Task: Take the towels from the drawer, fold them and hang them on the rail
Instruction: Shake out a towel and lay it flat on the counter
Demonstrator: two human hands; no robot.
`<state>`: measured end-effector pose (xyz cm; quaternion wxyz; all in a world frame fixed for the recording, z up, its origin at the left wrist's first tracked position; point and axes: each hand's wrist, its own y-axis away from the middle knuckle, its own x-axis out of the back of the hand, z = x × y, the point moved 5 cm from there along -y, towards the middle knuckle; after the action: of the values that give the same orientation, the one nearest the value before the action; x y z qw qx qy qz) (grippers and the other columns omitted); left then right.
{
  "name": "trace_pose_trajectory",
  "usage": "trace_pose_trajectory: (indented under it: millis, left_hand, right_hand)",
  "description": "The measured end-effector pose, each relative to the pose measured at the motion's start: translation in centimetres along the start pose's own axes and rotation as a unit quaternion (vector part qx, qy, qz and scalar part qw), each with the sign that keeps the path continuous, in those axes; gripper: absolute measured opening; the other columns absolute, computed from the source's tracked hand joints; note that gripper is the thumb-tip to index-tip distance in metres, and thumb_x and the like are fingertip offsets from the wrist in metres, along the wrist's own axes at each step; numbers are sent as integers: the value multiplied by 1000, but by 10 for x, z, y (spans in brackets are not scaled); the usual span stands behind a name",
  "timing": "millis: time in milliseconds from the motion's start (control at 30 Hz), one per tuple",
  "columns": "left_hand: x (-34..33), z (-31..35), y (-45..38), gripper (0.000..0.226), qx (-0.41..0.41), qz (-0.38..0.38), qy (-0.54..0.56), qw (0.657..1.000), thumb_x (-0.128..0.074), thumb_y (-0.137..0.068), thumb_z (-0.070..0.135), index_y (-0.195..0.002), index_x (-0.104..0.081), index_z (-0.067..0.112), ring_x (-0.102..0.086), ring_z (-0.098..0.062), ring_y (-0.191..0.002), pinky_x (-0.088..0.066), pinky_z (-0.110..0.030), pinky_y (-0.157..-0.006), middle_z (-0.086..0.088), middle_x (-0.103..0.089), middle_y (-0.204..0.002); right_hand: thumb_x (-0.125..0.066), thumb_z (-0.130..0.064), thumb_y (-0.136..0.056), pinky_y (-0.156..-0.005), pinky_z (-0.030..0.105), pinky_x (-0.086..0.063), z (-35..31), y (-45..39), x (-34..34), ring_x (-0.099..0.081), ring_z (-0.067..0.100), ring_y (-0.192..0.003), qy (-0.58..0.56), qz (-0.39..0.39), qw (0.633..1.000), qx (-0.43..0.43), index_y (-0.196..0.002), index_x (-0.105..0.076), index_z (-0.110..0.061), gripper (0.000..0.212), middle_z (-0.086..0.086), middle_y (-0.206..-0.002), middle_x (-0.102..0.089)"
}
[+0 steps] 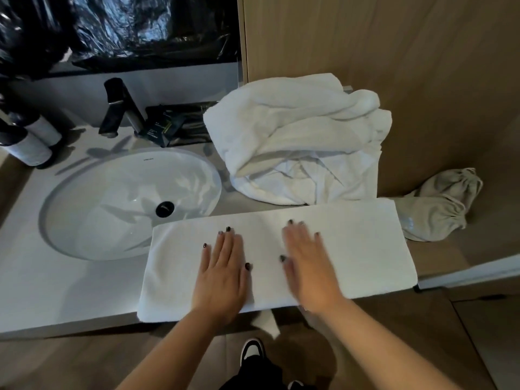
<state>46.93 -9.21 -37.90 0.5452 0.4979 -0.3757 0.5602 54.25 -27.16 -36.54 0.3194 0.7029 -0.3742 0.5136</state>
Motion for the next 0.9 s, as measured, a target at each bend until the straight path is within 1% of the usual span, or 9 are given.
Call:
trace_pose_trajectory:
  millis: [133, 333, 433, 533, 600, 667, 700, 800, 900]
  left_hand:
    - [2, -13, 10, 66, 18, 14, -29, 999, -3, -99, 58, -155, 17, 30, 25, -15, -148, 7, -45, -123, 2, 24, -163]
    - [17, -42, 25, 76, 29, -23, -18, 999, 6, -91, 65, -154, 19, 23, 28, -17, -147, 8, -45, -123, -1, 27, -161]
    - [13, -13, 35, 81, -69, -35, -41, 996, -1, -93, 67, -157, 8, 17, 17, -22, -151, 6, -51, -122, -5, 17, -164]
    - [4, 22, 43, 88, -166, -39, -110, 979, -34, -91, 68, -156, -20, 11, -14, -38, -149, -15, -69, -113, -13, -14, -164]
    - [-3, 27, 38, 98, -144, -47, -150, 977, -51, -89, 61, -157, -3, 10, 0, -42, -149, -16, -76, -109, -15, -2, -165]
    - [-11, 24, 35, 105, -120, -69, -178, 974, -50, -95, 52, -146, 34, 14, 33, -41, -141, 2, -75, -110, -12, 32, -158]
    - [-12, 23, 34, 107, -116, -79, -188, 972, -50, -96, 48, -142, 41, 16, 38, -42, -138, 4, -74, -110, -13, 39, -154]
    - [-10, 29, 35, 106, -124, -94, -190, 969, -54, -94, 44, -144, 38, 24, 23, -49, -142, -2, -75, -108, -16, 37, -152]
    - [-10, 33, 39, 108, -131, -103, -195, 966, -54, -95, 38, -141, 43, 25, 26, -52, -139, -2, -73, -109, -17, 45, -145]
  right_hand:
    - [-7, -65, -95, -122, 47, 1, -1, 9, -16, 6, 21, -151, 61, -28, 998, 3, -157, -1, -19, 78, 0, -164, 4]
    - [0, -68, -92, -122, 47, 4, 46, 23, 0, 17, 20, -150, 90, -51, 994, 22, -156, 8, -17, 82, 1, -164, 12]
    - [-15, -72, -91, -120, 57, 2, 36, 40, -1, 14, 26, -150, 105, -70, 986, 109, -157, 4, -22, 86, 2, -165, 10]
    - [-46, -60, -88, -116, 63, 5, 27, 50, -12, 17, 32, -149, 140, -88, 973, 159, -156, 10, -23, 96, 4, -163, 16]
    - [-61, -38, -87, -114, 67, 3, 25, 48, -15, 26, 35, -145, 171, -95, 970, 144, -153, 22, -20, 107, 6, -160, 26]
    - [-64, -24, -88, -113, 68, 1, 23, 46, -15, 36, 36, -137, 191, -96, 968, 130, -146, 31, -17, 112, 9, -154, 34]
    - [-63, -21, -89, -111, 69, 1, 22, 45, -16, 40, 37, -134, 194, -98, 968, 127, -145, 33, -15, 111, 10, -153, 36]
    - [-62, -25, -90, -110, 70, 2, 20, 44, -19, 35, 40, -138, 201, -121, 964, 122, -149, 27, -12, 107, 12, -158, 29]
    - [-63, -26, -90, -113, 67, -2, 17, 44, -15, 19, 41, -146, 204, -137, 962, 119, -153, 17, -12, 103, 13, -162, 19]
